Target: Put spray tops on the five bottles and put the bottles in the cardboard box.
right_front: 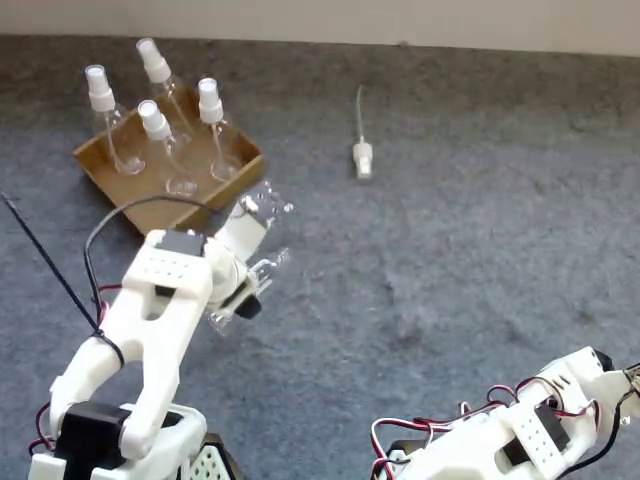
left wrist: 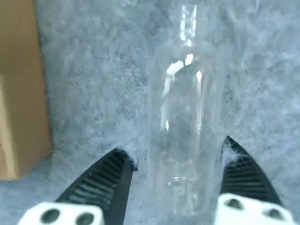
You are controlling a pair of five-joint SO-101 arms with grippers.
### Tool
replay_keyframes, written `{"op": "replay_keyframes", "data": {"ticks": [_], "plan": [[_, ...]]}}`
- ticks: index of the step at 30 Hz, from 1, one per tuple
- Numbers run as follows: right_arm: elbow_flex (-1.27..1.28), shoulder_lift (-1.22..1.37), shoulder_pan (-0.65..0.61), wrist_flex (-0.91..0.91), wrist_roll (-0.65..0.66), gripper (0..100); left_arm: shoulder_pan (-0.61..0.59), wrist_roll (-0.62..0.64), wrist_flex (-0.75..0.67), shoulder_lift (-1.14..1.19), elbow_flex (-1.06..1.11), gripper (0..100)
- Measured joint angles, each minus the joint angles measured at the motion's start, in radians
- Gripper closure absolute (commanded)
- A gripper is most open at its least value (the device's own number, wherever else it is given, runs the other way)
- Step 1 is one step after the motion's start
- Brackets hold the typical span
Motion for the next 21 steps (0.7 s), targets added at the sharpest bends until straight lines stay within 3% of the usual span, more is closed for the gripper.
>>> {"op": "replay_keyframes", "data": {"ticks": [5, 11, 21], "plan": [[0.0, 0.0, 0.0, 0.0, 0.0, 99.3, 0.038, -0.002, 0.104, -0.002, -0.127, 75], [0.0, 0.0, 0.0, 0.0, 0.0, 99.3, 0.12, -0.002, 0.123, 0.02, -0.157, 76], [0.0, 0.0, 0.0, 0.0, 0.0, 99.3, 0.13, 0.04, 0.126, 0.361, -0.347, 76]]}}
